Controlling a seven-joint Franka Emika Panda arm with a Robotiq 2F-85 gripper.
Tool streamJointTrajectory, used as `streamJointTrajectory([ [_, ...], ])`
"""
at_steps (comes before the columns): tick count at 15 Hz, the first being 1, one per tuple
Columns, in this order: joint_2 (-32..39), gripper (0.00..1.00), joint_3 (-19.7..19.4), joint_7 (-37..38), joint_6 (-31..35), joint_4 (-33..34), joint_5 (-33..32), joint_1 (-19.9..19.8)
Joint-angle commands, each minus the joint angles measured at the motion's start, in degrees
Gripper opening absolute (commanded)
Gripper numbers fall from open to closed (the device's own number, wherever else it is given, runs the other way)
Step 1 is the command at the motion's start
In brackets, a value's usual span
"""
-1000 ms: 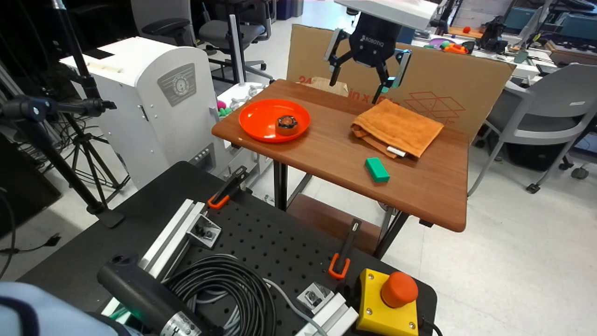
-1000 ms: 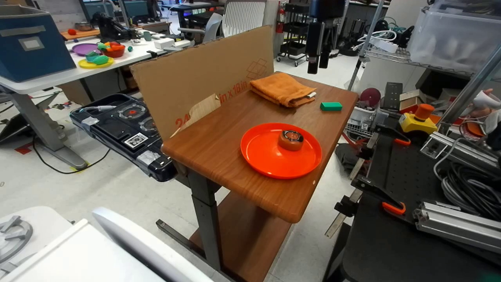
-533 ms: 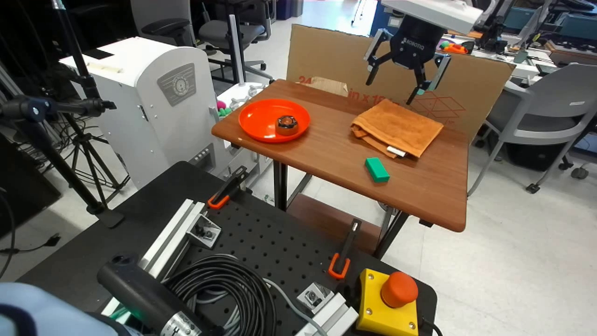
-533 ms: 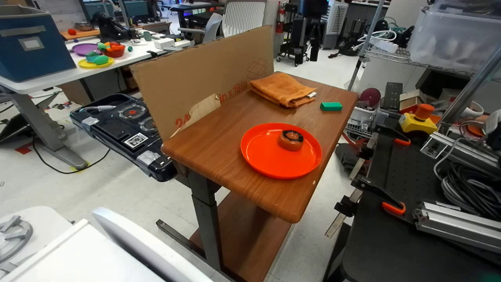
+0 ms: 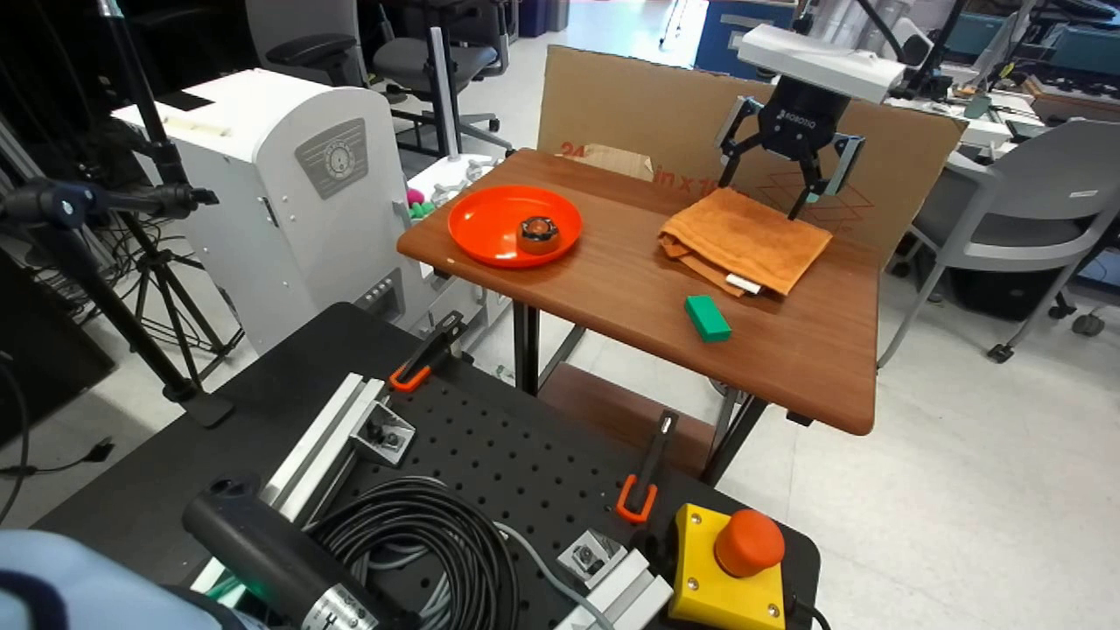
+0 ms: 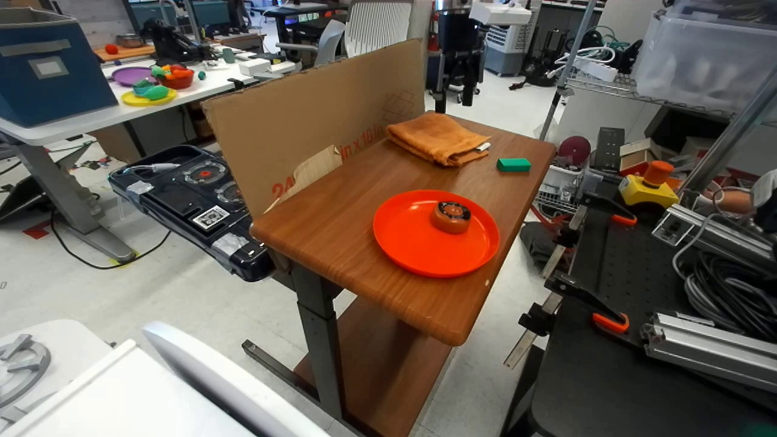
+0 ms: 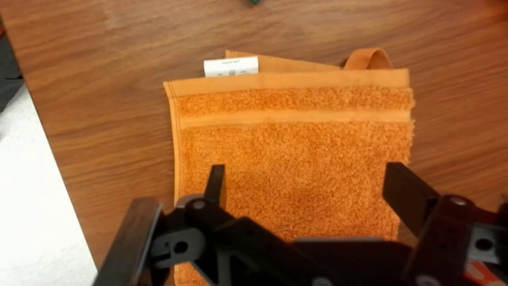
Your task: Move the orange towel to the left
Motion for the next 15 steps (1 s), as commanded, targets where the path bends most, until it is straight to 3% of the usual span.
streamJointTrajectory([
  [1, 7.6, 1.0, -1.1, 4.8, -2.8, 10.3, -3.2, 2.1],
  [5, 15.1, 1.0, -1.6, 7.7, -5.5, 18.6, -5.4, 2.9],
  [10, 25.3, 1.0, -1.4, 10.0, -13.5, 31.5, -5.1, 3.5],
  [15, 31.3, 1.0, 0.8, 9.8, -22.2, 41.8, -5.6, 8.6],
])
